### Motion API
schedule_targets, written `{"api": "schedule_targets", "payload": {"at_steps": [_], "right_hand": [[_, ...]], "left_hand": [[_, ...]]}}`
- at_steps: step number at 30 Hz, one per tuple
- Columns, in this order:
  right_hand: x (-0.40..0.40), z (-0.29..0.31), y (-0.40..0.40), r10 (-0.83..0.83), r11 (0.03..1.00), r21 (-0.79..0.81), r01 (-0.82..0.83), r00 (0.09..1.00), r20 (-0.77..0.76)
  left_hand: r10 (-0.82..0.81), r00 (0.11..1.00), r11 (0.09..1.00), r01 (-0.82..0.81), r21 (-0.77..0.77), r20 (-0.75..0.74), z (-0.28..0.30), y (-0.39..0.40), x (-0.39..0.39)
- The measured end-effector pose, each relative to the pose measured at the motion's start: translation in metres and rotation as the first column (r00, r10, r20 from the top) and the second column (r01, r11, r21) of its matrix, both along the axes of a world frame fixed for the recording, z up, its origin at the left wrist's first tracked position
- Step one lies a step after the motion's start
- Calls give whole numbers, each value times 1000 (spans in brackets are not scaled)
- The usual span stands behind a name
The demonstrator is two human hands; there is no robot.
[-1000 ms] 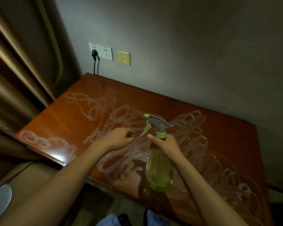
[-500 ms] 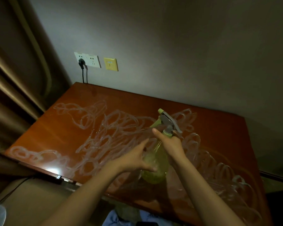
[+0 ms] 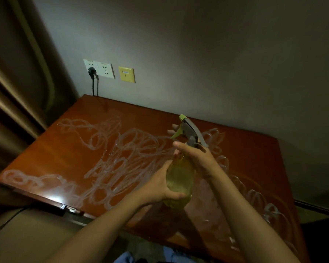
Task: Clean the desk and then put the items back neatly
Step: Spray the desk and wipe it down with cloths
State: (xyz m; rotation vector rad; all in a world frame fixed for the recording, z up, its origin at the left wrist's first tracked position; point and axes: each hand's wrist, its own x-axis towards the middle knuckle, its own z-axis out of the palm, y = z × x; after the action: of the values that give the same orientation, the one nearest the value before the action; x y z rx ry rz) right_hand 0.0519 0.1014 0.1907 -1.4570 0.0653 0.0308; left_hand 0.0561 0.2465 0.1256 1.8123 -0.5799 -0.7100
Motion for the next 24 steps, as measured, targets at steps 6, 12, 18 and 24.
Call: {"api": "schedule_targets", "payload": {"at_steps": [6,12,18,24], "right_hand": [[-2,8,7,-158,981,-112,157,987,5],[-8,-5,16,-204,943,-272,189,979,-26],[0,-11,36,-126,956,-270,111,991,-36],[26,-17,66,-14,954,-299,-4,998,-58]], "left_hand": [[-16,999,999,17,29,-37,-2,-3,-1],[46,994,996,-38,78,-98,-20,2,-12],[184,968,981,-169,95,-171,-35,15,-21],[247,969,926,-226,302,-32,-33,68,-13]]}}
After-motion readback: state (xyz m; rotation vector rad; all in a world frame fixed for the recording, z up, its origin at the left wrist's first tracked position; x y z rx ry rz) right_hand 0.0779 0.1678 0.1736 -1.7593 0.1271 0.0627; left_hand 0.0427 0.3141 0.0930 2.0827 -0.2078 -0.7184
